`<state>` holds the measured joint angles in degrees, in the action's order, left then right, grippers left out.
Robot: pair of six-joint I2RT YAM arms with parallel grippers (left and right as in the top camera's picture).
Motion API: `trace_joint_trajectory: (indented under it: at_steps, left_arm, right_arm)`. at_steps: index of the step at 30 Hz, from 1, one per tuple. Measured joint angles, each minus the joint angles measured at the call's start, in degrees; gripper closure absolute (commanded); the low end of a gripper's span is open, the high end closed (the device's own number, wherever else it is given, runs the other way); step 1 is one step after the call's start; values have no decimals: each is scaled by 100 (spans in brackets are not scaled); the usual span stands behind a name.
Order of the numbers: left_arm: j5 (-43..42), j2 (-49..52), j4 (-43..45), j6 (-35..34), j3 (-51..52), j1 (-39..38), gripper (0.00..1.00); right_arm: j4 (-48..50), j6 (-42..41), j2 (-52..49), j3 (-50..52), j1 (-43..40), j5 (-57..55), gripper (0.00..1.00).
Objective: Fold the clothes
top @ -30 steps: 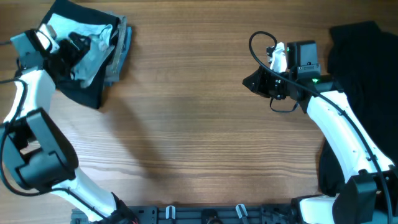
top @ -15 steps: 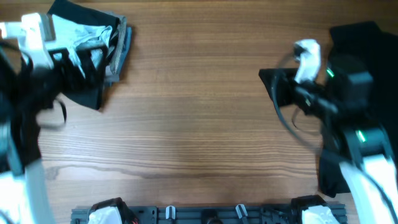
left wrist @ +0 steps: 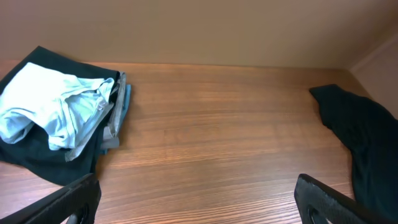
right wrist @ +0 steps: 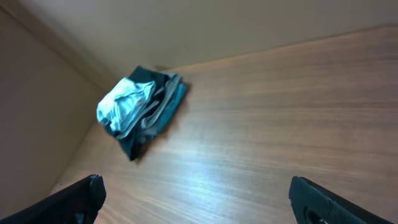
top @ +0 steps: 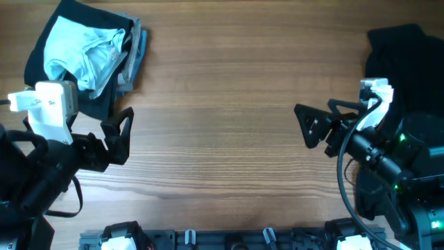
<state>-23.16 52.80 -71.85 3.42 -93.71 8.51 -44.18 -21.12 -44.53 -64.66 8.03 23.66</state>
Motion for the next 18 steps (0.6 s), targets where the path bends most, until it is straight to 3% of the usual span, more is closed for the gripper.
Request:
trace_joint_trajectory:
  at_steps: [4,7,14,18]
  left_arm:
    - [20,0,0,2,0,0,0]
    - [39,-4,-4,20,0,0,0]
    - [66,-22,-11,24,7,0,0]
    - [66,-22,0,24,9,0,0]
  right_arm:
    - [1058,1491,249,317,66,-127,0]
    - [1510,2343,1344,1427,66,-385,0]
    - [2892,2765,4120,4859,76,-619,0]
    - [4146,2793,4343,6111,81,-632,0]
